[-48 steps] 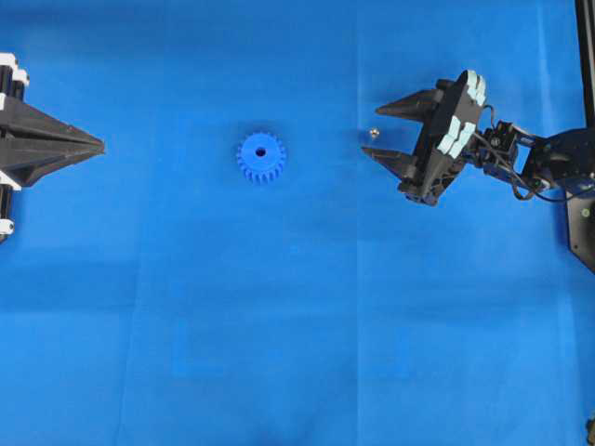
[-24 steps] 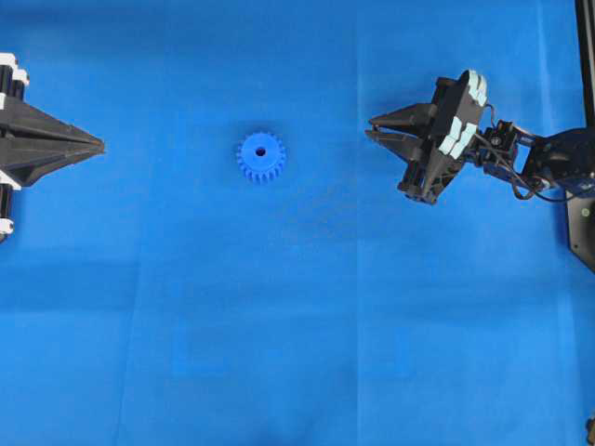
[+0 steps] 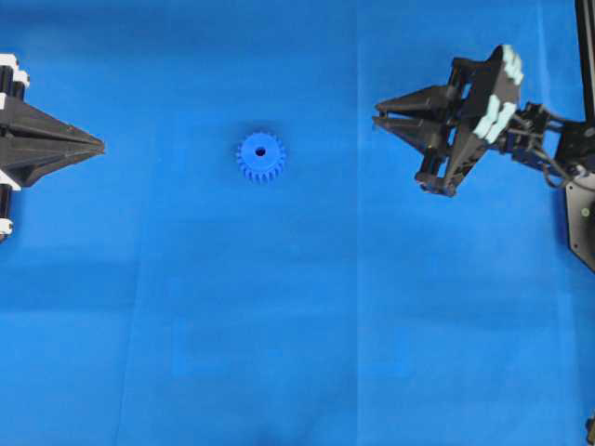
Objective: Insert the shaft placed at a random location into the center hole of the small gear at another random location.
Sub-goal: 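Close the right gripper on the shaft and lift it, then carry the shaft with the right gripper leftward over the blue gear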
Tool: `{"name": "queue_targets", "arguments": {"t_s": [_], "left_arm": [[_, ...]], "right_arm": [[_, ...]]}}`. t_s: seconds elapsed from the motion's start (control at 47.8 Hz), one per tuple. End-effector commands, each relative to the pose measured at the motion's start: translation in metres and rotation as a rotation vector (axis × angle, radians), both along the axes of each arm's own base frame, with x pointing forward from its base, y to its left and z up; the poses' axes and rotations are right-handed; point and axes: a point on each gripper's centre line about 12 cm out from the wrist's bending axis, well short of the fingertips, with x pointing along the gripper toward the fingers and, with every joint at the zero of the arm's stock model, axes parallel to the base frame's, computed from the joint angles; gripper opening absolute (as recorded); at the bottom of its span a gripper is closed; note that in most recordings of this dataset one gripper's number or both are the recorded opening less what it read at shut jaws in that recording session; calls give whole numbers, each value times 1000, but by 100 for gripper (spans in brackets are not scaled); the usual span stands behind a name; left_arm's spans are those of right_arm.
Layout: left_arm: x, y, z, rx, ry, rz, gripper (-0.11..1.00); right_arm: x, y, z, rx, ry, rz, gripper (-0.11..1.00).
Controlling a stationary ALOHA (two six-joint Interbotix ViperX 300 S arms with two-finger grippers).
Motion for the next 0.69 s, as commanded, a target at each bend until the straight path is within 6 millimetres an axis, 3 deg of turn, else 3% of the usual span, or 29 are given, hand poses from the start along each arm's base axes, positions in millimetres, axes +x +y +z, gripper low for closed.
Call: {"name": "queue_targets", "arguments": {"t_s": [0.0,0.376,0.669], "left_arm": [[1,0,4,2,-9,0,0],[1,0,3,2,-9,0,0],[1,0,4,2,-11,0,0]], "right_arm": [[0,1,16,-7,-36,7,2],[7,0,16,-3,-23,9,2],[42,-3,17,3,-14,23,2]]}}
